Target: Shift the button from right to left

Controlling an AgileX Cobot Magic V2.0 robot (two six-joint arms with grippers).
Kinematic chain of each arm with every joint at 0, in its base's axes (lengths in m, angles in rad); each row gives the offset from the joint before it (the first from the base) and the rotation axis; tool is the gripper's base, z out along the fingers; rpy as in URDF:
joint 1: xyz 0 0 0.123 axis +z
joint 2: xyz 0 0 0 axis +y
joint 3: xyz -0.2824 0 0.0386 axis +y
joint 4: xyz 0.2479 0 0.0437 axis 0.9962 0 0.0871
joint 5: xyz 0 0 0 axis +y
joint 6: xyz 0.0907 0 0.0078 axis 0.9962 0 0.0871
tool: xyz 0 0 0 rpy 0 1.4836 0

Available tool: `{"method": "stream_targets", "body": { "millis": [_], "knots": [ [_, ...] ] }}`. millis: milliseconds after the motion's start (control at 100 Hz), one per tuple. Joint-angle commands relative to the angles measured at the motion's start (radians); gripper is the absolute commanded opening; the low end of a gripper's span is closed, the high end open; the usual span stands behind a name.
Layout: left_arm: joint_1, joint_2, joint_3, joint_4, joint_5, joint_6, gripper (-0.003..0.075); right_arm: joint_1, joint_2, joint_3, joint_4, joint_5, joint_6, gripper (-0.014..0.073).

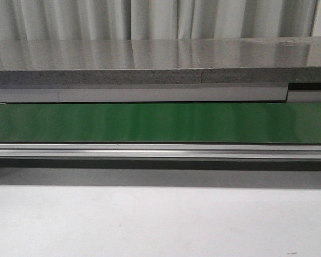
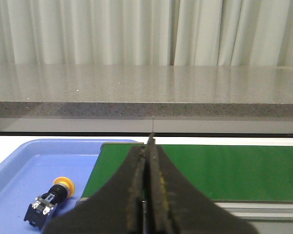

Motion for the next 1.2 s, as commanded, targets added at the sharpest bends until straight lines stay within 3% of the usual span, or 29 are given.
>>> {"method": "stream_targets", "body": {
  "millis": [0, 500, 720, 940, 1189],
  "knots": [
    [0.001, -0.026, 0.045, 0.001, -0.093, 0.0, -0.002, 0.001, -0.01, -0.021, 0.004, -0.083, 0.0, -0.0067],
    [0.001, -0.026, 0.045, 0.001, -0.093, 0.0, -0.002, 0.0, -0.01, -0.016, -0.007, -0.087, 0.0, -0.0067],
    [0.001, -0.026, 0.045, 0.001, -0.093, 0.0, -0.002, -0.002, -0.008, 0.08, 0.013, -0.235, 0.021, -0.0067],
    [0.001, -0.026, 0.045, 0.001, -0.093, 0.0, -0.002, -0.002, -0.01, 0.212, -0.154, -0.414, 0.219, -0.0067],
    [0.001, -0.026, 0.045, 0.001, -0.093, 0.0, -0.002, -0.002, -0.015, 0.317, -0.173, -0.49, 0.219, -0.0067]
  ]
}}
